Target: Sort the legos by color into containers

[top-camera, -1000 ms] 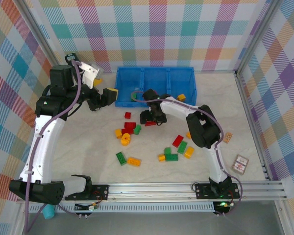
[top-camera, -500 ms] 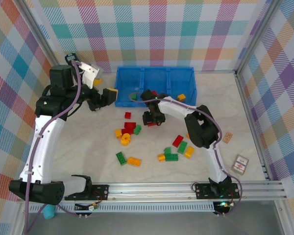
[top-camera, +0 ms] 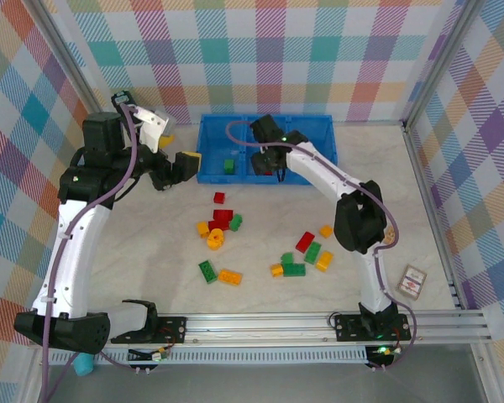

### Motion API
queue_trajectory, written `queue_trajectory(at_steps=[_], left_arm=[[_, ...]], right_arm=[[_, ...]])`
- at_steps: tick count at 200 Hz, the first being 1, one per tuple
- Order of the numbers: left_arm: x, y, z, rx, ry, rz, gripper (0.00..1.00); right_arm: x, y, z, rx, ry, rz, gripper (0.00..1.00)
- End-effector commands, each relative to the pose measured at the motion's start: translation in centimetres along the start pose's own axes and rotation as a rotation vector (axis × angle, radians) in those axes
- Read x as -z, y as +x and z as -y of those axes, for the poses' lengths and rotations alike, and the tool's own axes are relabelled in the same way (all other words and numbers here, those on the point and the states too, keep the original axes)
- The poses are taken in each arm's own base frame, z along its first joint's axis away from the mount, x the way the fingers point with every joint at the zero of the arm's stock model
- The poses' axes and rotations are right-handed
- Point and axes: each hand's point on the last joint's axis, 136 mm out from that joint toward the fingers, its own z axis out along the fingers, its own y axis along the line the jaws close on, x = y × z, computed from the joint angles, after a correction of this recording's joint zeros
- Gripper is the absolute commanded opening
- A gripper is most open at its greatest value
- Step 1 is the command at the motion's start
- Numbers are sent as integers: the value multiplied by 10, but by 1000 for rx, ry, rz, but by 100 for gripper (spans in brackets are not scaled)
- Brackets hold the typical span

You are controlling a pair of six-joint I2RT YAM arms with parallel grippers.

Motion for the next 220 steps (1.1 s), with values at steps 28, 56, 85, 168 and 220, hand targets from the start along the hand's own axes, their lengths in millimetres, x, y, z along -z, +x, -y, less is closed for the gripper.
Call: queue_trajectory(at_steps=[28,56,85,168,220], left_arm=[[4,-5,-4,-15,-18,5,100],[-1,-2,-8,-10,-24,-12,100],[-6,1,-11,-3,-21,-26,100],[-12,5,-15,5,-15,-37,100],[-8,1,-10,-2,-8,-22,100]], right_arm=[[-43,-51,20,128,88,147,56],[-60,-74,25,174,123,219,55],[-83,-80,36,153,145,219,55],[-118,-65,50,81,94,199,70],[-86,-90,47,64,59,269,72]])
